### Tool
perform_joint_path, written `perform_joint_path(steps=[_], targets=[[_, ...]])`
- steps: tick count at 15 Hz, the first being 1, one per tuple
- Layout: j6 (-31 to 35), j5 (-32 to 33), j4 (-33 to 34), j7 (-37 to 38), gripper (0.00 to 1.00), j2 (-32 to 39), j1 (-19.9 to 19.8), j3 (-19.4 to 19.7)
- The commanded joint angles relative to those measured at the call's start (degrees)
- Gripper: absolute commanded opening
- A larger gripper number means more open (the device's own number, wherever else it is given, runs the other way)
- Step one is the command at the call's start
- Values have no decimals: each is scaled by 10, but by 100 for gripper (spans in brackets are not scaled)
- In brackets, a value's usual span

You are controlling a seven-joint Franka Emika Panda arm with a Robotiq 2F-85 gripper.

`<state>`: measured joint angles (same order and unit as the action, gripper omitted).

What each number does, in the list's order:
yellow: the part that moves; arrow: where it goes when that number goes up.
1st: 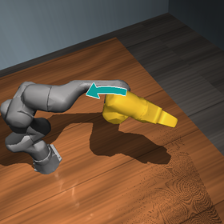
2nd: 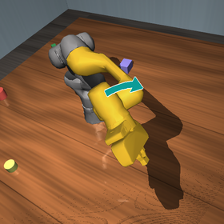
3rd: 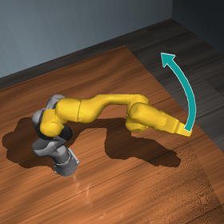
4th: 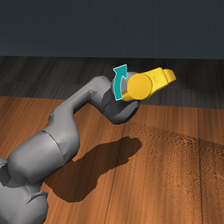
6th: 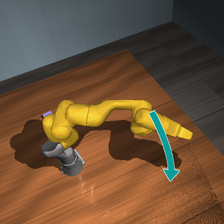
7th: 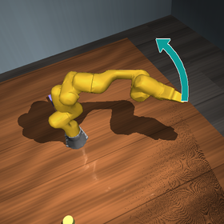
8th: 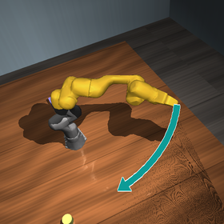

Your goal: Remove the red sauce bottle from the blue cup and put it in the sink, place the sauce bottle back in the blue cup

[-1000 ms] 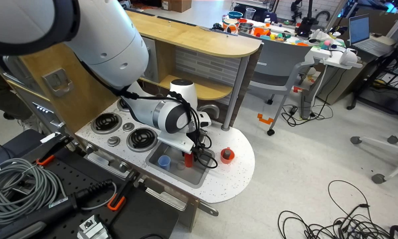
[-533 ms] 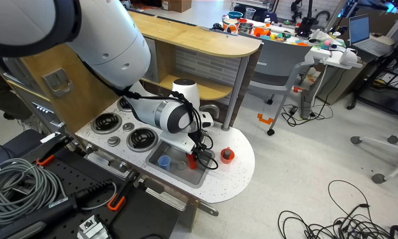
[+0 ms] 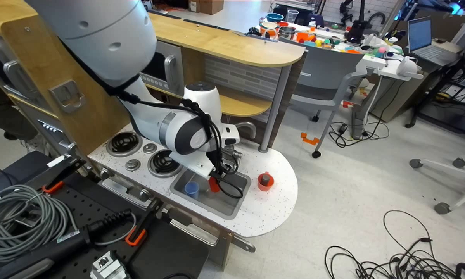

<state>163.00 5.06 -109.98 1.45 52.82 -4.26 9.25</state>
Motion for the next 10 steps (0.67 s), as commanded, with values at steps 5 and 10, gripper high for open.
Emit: perform_joint_path(steps=[5,10], targets=[[71,-3,-167,-18,13,-135,0,-18],[71,8,-158,-34,13,-118,17,-32]])
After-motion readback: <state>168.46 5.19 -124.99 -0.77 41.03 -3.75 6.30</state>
